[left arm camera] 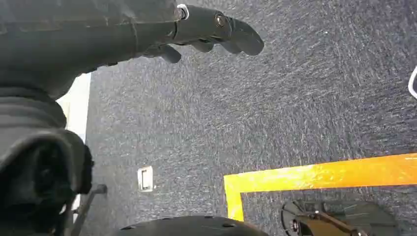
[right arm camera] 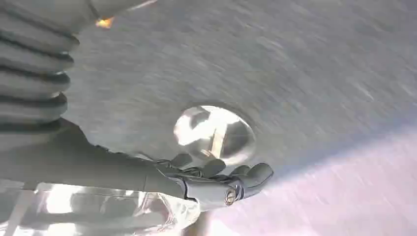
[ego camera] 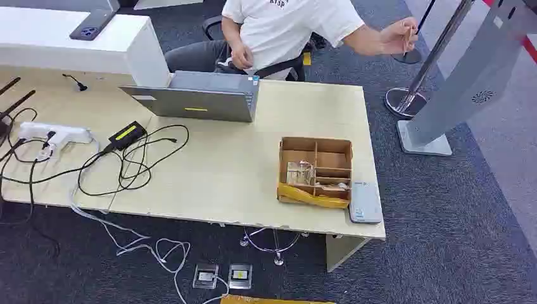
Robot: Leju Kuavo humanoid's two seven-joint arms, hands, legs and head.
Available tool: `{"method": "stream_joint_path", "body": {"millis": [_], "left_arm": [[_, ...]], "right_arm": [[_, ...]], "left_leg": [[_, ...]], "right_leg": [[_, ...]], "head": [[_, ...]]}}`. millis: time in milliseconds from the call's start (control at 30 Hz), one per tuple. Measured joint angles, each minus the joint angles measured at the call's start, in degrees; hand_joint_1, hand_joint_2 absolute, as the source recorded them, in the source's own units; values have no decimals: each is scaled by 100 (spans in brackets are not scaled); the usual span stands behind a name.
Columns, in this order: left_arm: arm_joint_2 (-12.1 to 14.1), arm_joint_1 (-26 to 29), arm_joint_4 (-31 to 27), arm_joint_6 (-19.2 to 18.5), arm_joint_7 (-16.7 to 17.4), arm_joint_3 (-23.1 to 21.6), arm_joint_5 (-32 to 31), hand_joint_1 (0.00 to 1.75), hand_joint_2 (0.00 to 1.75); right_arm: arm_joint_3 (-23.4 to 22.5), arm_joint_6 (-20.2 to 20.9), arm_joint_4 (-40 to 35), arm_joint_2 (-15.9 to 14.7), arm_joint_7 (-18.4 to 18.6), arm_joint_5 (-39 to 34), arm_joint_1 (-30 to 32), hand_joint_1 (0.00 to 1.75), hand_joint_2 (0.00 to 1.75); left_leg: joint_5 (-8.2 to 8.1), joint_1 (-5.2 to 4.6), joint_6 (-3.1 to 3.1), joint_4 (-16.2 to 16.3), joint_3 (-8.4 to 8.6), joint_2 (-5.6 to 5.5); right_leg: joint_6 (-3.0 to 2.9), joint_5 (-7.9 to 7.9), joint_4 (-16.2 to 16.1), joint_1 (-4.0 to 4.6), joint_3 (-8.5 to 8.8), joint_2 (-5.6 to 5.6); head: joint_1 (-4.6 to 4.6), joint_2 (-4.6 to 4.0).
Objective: Pass the card to the sensor for recognition and then transmit it.
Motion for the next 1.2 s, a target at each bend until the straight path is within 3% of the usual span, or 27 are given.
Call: {"method": "stream_joint_path", "body": {"millis": [133,267,400,633,700,767,933,1133,1167,1200], "left_arm": [[7,0,0,-2,-11,-7,13,0,0],[22,0,0,-11,-20,-24,88,0,0],[26,-9,-18,-11,-35,-94,133,0,0],[35,-25,-24,0,-197,-149,-126,0,0],[35,-25,-22,0,-201,-146,-356,0,0],[39,-23,-22,0,-212,-135,-536,0,0],[26,-34,-22,0,-240,-122,-796,0,0],[17,-22,-22,0,-243,-122,-907,0,0],[15,-25,-22,0,-243,-122,-960,0,0],[15,-31,-22,0,-243,-120,-1012,0,0]], "right_arm": [[-175,68,22,-616,-326,-63,-572,0,175],[-273,168,37,-1126,-723,595,-1306,0,175],[-336,186,76,-1393,-800,1337,-2048,0,175],[-341,138,146,-1693,-1315,3011,-3812,0,175],[-182,53,177,-1661,-1412,3049,-4311,0,175],[257,4,221,-1533,-1315,3056,-4912,0,175],[1732,-61,269,-766,-957,3058,-5954,0,175],[3225,-62,271,127,-633,3017,-6268,0,175],[3529,86,183,248,-291,2779,-6076,0,175],[3924,339,-23,242,172,2331,-5746,0,175]], "left_leg": [[1,-7,2,1,-1,0],[6,-7,9,1,-5,2],[20,-11,19,1,-17,-12],[31,-18,21,1,-25,-18],[39,-20,20,1,-43,-31],[45,-29,17,1,-66,-33],[55,-13,3,1,-47,-35],[66,4,-10,2,-43,-64],[62,7,-17,3,-23,-50],[54,32,-12,4,13,-56]], "right_leg": [[10,7,0,-8,-3,0],[11,9,2,-7,-4,0],[14,12,5,-11,-6,-15],[17,20,13,-18,-15,-20],[16,22,19,-20,-21,-34],[17,28,36,-29,-42,-35],[15,28,37,-14,-40,-35],[8,24,38,3,-54,-56],[-10,19,29,9,-55,-39],[-11,14,-5,37,-5,-44]], "head": [[-11,0],[-11,0],[-11,0],[-9,0],[-9,0],[-9,0],[-13,0],[-4,0],[-15,0],[-83,0]]}}
